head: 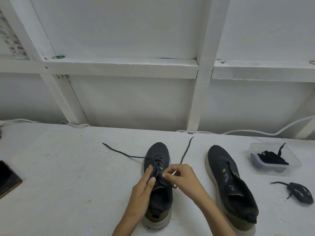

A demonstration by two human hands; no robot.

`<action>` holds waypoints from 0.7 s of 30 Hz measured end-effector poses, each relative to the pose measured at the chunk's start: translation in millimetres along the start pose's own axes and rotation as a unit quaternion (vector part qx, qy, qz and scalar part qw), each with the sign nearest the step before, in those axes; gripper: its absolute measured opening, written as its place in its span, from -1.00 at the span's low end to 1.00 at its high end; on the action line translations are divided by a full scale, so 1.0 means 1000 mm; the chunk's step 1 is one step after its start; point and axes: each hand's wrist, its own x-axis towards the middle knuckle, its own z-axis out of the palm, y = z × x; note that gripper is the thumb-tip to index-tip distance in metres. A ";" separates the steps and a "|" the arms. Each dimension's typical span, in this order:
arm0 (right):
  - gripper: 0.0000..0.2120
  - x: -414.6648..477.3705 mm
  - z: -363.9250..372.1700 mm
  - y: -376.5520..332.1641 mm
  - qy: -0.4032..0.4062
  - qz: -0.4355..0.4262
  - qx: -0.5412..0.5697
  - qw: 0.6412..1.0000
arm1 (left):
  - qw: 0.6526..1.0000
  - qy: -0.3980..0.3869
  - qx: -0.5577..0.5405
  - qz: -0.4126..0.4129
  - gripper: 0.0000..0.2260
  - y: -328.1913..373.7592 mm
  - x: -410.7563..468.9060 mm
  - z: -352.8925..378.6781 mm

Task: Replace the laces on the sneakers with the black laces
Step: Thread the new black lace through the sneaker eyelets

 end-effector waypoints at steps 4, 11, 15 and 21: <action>-0.92 0.016 0.001 -0.001 0.031 -0.020 -0.060 0.998 | 1.000 -0.011 -0.004 0.002 -0.62 -0.001 0.000 -0.002; -0.89 0.025 0.006 -0.009 0.036 -0.022 0.059 0.997 | 1.000 -0.005 -0.019 0.006 -0.64 -0.003 0.001 -0.002; -0.79 0.009 -0.011 -0.001 -0.014 0.050 0.088 0.995 | 0.999 0.017 -0.032 0.010 -0.65 -0.003 0.000 0.004; -0.85 0.003 -0.009 -0.004 -0.016 0.026 0.105 0.994 | 0.999 0.021 -0.043 0.007 -0.63 -0.005 0.000 0.005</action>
